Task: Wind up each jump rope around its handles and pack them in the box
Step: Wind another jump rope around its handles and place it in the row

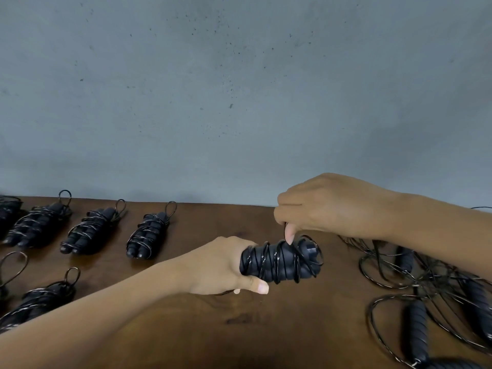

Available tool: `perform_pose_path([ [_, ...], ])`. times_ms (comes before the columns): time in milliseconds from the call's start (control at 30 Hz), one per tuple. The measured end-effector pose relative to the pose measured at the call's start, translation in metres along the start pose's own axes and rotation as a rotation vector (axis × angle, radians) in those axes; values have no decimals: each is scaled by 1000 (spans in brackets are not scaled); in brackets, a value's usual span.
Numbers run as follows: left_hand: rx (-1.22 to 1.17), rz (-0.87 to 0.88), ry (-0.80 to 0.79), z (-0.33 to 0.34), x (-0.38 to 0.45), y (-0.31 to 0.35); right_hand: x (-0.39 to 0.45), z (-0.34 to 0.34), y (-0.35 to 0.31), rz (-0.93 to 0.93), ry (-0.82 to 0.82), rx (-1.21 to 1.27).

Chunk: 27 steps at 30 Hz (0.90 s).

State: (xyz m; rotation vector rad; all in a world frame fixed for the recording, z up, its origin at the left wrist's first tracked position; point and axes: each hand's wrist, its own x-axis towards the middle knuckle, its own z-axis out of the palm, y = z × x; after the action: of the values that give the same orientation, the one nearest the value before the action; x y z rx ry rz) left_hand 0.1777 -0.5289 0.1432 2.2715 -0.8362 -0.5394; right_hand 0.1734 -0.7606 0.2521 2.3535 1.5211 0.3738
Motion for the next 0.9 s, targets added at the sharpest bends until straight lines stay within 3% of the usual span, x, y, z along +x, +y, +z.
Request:
perform_pose_path([
  [133, -142, 40, 17, 7, -5, -1, -3, -3, 1, 142, -22, 89],
  [333, -206, 84, 18, 14, -9, -3, -4, 4, -4, 406, -124, 511],
  [467, -184, 108, 66, 18, -12, -8, -3, 14, -10, 497, -79, 781],
  [600, -331, 110, 109, 25, -18, -9, -3, 28, -23, 610, 12, 1035],
  [900, -538, -13, 202, 51, -22, -6, -2, 51, -44, 818, 206, 1238],
])
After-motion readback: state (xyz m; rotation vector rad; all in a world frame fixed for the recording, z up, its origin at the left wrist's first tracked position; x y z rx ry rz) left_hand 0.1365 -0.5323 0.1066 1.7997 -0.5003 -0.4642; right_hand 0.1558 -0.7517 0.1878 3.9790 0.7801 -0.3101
